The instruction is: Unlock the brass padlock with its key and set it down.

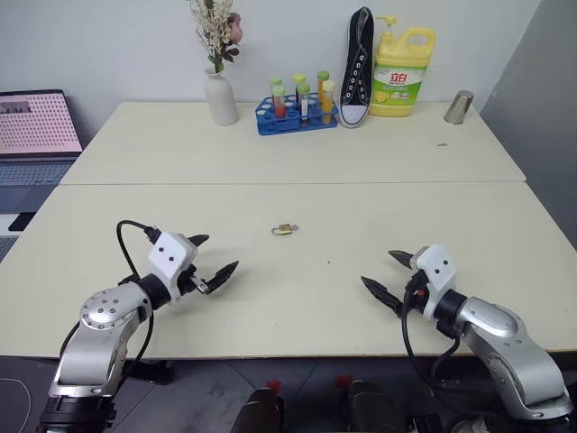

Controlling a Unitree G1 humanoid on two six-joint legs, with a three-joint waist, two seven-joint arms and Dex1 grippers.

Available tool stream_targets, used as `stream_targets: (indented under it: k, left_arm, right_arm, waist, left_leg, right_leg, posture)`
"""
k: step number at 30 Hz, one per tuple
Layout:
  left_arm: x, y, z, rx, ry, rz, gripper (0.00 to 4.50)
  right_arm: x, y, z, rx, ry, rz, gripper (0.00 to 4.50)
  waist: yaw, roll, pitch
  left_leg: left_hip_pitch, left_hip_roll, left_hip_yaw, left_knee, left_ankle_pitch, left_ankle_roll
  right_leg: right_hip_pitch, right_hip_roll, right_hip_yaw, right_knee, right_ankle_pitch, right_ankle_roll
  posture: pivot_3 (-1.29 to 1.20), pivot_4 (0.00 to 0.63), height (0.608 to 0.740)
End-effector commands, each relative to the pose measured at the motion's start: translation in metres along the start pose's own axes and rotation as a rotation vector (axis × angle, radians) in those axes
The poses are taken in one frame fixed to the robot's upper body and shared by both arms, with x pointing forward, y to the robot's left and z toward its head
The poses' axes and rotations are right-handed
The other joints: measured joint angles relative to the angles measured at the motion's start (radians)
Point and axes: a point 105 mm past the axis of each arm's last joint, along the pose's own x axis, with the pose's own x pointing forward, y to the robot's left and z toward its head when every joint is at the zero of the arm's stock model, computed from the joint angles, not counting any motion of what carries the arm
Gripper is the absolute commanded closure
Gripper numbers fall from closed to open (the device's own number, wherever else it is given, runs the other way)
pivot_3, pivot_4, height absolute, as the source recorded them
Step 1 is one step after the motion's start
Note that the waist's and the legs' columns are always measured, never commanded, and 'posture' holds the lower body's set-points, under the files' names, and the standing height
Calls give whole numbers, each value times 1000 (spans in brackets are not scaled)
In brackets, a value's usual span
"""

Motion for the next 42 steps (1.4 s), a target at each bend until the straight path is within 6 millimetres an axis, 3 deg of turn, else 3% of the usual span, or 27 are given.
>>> stream_targets:
  k: [1,6,20,26,30,42]
  left_arm:
    - [-1,-6,11,26,-42,-19,0]
    - [2,-3,7,36,-4,5,0]
    - [6,-13,27,22,-146,-68,0]
    - [33,-8,31,60,-145,-96,0]
    - [63,-4,35,92,-129,-166,0]
    - [136,-2,24,103,37,-384,0]
  right_arm:
    - [1,2,18,-39,-54,31,23]
    - [2,3,18,-30,-37,46,23]
    - [12,11,27,-30,-57,92,23]
    - [18,18,31,0,-49,125,23]
    - [20,24,41,33,-18,140,23]
    - [15,35,68,82,28,143,23]
  waist:
    - [0,0,0]
    - [2,-1,0]
    - [1,-1,0]
    - [5,-1,1]
    - [4,-1,1]
    - [3,-2,1]
  left_leg:
    - [0,0,0,0,0,0]
    - [-1,0,-1,0,0,0]
    - [-1,0,0,0,0,0]
    - [-3,-1,-2,2,0,0]
    - [-4,-1,-2,2,0,0]
    - [-10,-2,-4,4,0,0]
  right_leg:
    - [0,0,0,0,0,0]
    - [0,0,-1,0,0,0]
    - [-1,0,-1,0,0,0]
    - [-1,0,-3,0,0,0]
    - [-2,0,-3,0,0,0]
    - [-5,0,-6,1,0,0]
  posture:
    - [0,150,740]
    - [0,150,740]
    - [0,150,740]
    - [0,150,740]
    - [0,150,740]
    - [0,150,740]
